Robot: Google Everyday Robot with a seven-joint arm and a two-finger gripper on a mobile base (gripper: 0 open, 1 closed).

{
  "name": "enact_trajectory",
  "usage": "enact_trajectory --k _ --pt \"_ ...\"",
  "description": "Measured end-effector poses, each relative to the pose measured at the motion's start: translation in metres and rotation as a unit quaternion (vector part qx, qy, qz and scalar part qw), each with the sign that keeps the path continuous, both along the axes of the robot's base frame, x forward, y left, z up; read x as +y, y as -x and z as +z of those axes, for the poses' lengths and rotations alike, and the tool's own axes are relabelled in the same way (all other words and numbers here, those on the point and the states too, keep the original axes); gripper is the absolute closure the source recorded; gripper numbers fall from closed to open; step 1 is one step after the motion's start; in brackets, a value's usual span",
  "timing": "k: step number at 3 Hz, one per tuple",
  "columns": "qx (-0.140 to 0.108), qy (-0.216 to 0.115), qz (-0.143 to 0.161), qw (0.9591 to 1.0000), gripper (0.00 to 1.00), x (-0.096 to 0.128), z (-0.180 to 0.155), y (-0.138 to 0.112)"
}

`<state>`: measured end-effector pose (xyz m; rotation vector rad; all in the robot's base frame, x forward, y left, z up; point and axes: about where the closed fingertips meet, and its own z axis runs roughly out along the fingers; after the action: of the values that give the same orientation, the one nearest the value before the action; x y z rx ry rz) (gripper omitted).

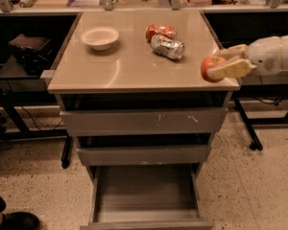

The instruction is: Place apple into bottom drawer

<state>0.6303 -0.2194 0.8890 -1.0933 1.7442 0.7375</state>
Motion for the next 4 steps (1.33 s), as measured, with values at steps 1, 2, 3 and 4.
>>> enact_trajectory --k 1,2,3,4 --pt "-0.054 -0.001 -0.022 0.9983 1.00 -0.011 0.027 0.056" --pt "-0.036 0.002 -0.040 0.9985 1.00 -0.031 0.004 0.083" --pt "-0.036 0.002 -0.040 0.9986 1.00 -0.031 0.004 0.083" --pt "-0.049 -0.002 -0.043 0.9978 1.00 -0.024 -0.008 0.100"
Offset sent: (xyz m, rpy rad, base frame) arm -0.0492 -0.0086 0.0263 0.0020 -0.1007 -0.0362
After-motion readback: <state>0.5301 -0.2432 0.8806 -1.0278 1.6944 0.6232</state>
